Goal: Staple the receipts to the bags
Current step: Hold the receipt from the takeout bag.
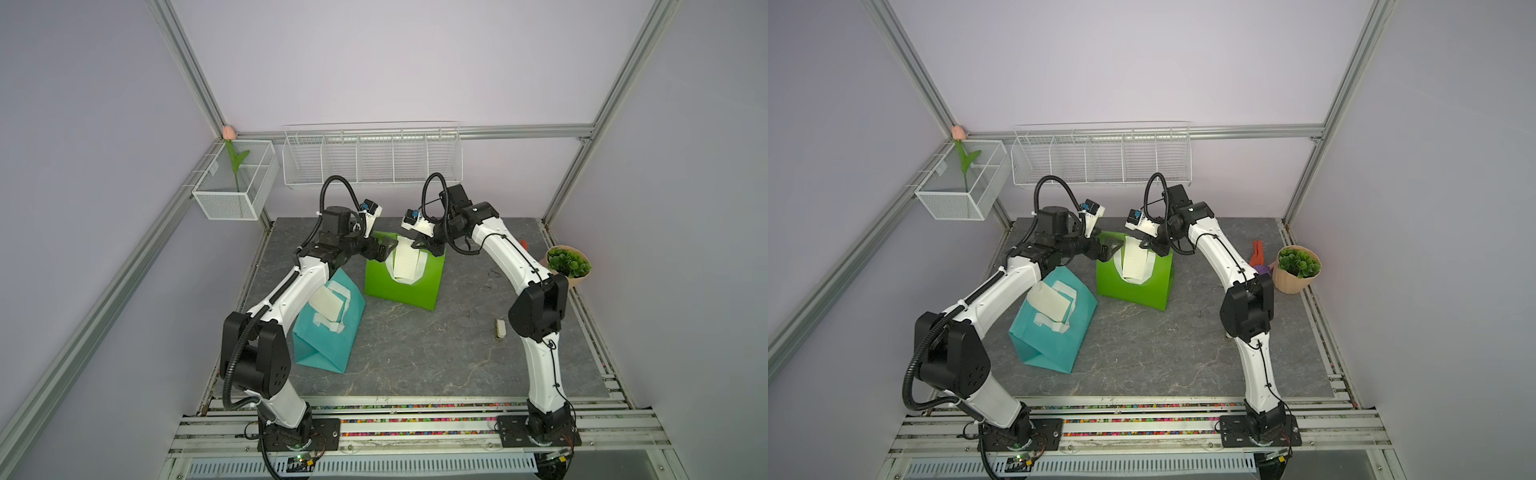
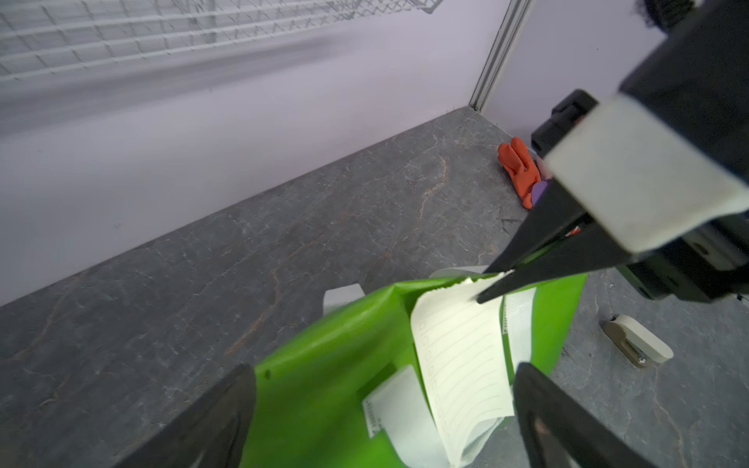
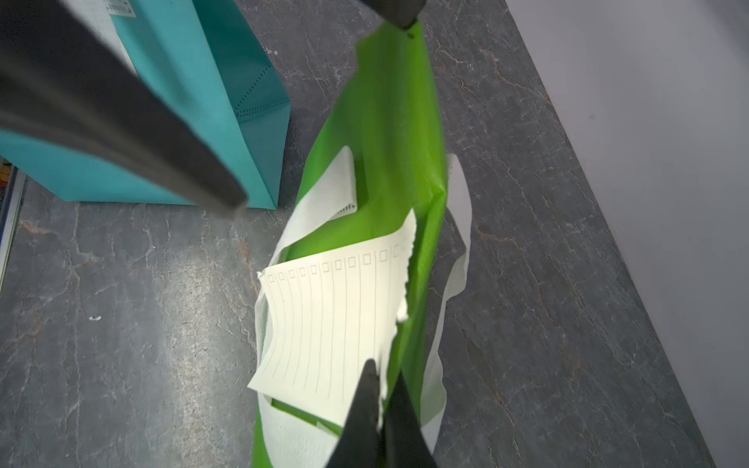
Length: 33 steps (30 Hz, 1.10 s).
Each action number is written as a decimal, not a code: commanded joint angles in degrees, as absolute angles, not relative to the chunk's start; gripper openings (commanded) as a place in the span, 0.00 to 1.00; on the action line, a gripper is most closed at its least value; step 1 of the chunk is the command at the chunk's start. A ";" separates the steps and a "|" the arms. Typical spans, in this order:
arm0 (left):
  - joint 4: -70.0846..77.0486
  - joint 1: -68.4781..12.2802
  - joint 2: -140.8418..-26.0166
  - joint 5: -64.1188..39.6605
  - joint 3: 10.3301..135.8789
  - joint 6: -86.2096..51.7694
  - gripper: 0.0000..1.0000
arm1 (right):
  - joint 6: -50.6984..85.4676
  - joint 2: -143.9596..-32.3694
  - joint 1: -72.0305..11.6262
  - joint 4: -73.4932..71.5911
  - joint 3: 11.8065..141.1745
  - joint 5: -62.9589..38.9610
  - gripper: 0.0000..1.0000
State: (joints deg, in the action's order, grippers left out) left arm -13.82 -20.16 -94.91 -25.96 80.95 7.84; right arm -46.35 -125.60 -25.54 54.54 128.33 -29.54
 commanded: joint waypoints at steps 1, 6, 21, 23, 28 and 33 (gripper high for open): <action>-17.53 -19.78 -94.31 -28.62 84.68 13.60 0.99 | -49.04 -122.91 -25.01 56.33 126.56 -33.31 0.07; -26.49 -19.08 -99.19 -40.74 91.84 22.51 0.98 | -49.39 -122.65 -24.61 56.60 126.20 -34.90 0.07; -36.93 -21.35 -108.52 -47.06 100.45 29.09 0.75 | -49.80 -122.09 -24.24 55.24 124.72 -37.62 0.07; -37.20 -21.49 -109.68 -46.94 101.25 29.00 0.70 | -49.75 -122.32 -24.31 55.28 124.98 -37.96 0.07; -38.41 -21.50 -112.16 -48.16 103.71 28.91 0.62 | -50.20 -122.59 -24.61 55.25 124.87 -37.34 0.07; -39.79 -21.86 -113.94 -48.35 105.82 29.20 0.35 | -50.27 -122.41 -24.69 55.28 124.64 -36.96 0.07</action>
